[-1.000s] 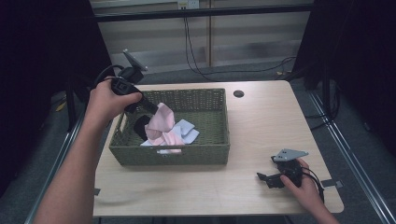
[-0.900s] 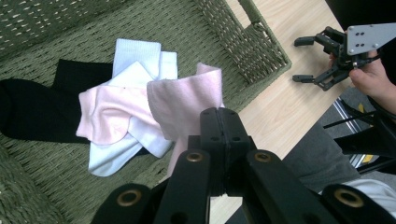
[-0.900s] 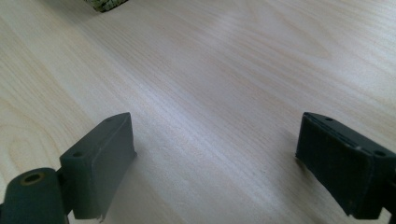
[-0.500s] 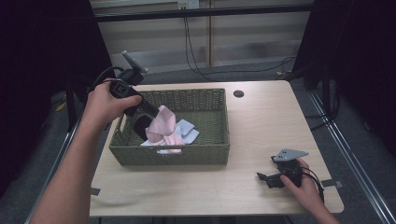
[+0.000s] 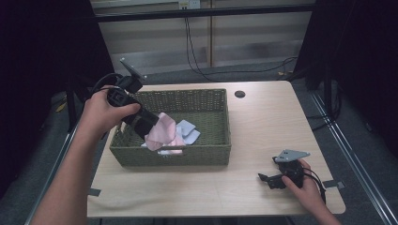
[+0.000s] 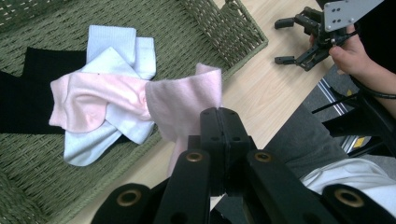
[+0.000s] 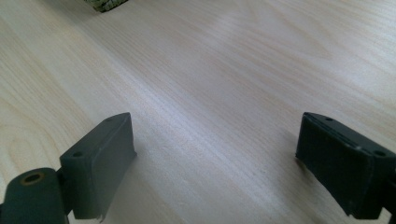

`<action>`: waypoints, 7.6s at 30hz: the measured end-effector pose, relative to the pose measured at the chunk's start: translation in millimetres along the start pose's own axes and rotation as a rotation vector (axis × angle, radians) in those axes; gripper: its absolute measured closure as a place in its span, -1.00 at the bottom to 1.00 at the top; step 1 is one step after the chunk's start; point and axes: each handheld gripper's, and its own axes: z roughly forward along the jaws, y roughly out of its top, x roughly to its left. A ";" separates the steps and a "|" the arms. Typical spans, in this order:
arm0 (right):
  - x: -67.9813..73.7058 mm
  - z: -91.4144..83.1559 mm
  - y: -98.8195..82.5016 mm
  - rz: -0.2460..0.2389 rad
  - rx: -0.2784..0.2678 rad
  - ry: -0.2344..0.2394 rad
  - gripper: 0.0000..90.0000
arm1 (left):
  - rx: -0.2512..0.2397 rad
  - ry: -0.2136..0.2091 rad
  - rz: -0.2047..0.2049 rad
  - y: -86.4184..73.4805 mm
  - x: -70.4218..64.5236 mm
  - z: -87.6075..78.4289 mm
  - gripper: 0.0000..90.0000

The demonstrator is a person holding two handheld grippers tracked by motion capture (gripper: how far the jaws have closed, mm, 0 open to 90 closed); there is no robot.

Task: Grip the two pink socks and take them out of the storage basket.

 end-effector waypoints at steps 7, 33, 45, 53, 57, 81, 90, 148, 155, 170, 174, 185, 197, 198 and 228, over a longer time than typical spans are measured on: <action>0.0 0.0 0.0 0.000 0.000 0.000 -0.76 | 0.007 -0.002 0.010 -4.5 -3.1 2.9 1.00; 0.1 0.0 -0.1 0.000 0.000 0.000 -0.76 | 0.067 -0.073 0.098 -29.3 -26.3 46.8 0.97; 0.3 -0.2 -0.1 0.003 0.002 0.000 -0.76 | -0.010 0.013 0.120 -24.5 -5.8 68.8 0.15; 0.3 -0.1 -0.1 0.003 0.002 0.000 -0.76 | -0.032 0.055 0.077 -7.0 18.1 77.1 0.02; 0.3 -0.1 -0.1 0.003 0.002 0.000 -0.76 | -0.040 0.064 0.055 -1.1 26.9 80.2 0.00; 0.2 0.0 0.0 0.002 0.001 0.000 -0.76 | -0.008 0.150 -0.061 13.9 83.4 133.3 -0.14; 0.2 0.0 0.0 0.002 0.001 0.000 -0.76 | 0.043 0.181 -0.104 3.6 107.1 151.1 -0.14; -0.2 0.3 0.3 -0.003 0.000 0.002 -0.77 | 0.054 0.134 -0.096 24.6 71.6 88.0 0.92; -0.2 0.3 0.3 -0.003 -0.001 0.002 -0.77 | 0.055 0.115 -0.066 28.2 59.0 77.7 0.92; -0.2 0.3 0.3 -0.002 0.000 0.002 -0.77 | 0.063 0.078 -0.026 32.2 41.8 62.3 0.92; 0.0 0.0 0.4 0.001 0.004 0.002 -0.77 | 0.066 0.082 -0.015 33.1 38.6 57.9 0.92; 0.1 0.1 0.4 0.001 0.005 0.002 -0.77 | 0.060 0.069 0.009 36.0 27.0 43.7 0.92; 0.1 0.1 0.5 0.001 0.005 0.002 -0.77 | 0.059 0.061 0.027 31.6 18.7 36.8 0.92; 0.1 0.1 0.5 0.001 0.005 0.002 -0.77 | 0.060 0.059 0.027 30.9 17.8 36.7 0.92; 0.4 0.3 0.5 0.004 0.004 0.001 -0.77 | 0.075 0.001 0.146 17.4 -18.3 43.9 0.92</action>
